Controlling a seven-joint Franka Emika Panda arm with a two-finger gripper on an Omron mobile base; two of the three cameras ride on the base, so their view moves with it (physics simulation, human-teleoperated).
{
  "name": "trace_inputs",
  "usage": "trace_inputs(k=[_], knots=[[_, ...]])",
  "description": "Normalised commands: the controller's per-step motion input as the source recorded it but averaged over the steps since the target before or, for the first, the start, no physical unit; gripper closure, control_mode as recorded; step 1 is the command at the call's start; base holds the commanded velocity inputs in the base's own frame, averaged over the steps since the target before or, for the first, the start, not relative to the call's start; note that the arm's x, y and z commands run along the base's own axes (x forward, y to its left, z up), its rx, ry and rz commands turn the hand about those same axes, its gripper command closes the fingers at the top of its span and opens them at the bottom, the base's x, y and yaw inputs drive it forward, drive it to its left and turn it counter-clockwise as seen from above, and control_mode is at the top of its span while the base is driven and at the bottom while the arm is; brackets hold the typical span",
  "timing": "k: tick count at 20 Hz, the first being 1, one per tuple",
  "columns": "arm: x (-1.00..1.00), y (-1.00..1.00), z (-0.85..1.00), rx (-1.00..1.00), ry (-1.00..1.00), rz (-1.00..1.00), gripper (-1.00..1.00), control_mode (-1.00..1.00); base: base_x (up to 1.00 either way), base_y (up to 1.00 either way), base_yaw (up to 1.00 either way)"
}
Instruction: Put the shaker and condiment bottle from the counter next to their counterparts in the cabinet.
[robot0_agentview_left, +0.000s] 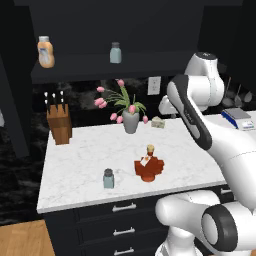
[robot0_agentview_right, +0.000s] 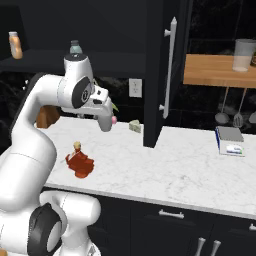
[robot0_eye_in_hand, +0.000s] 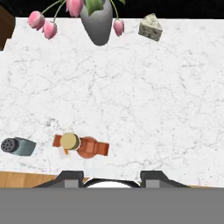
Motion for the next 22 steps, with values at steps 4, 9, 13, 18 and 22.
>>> trace_inputs(k=[4, 9, 13, 18, 22], knots=[[0.00, 0.00, 0.00, 0.00, 0.02, 0.00, -1.00, -1.00, 0.00, 0.00, 0.00], [-0.16, -0.15, -0.46, 0.05, 0.06, 0.11, -1.00, -1.00, 0.00, 0.00, 0.00], [-0.38, -0.28, -0.51, 0.08, 0.01, 0.36, -1.00, -1.00, 0.00, 0.00, 0.00], [-0.26, -0.13, -0.19, 0.02, -0.03, 0.39, -1.00, -1.00, 0.00, 0.00, 0.00], [-0.08, 0.00, -0.06, 0.00, -0.11, 0.34, -1.00, -1.00, 0.00, 0.00, 0.00]])
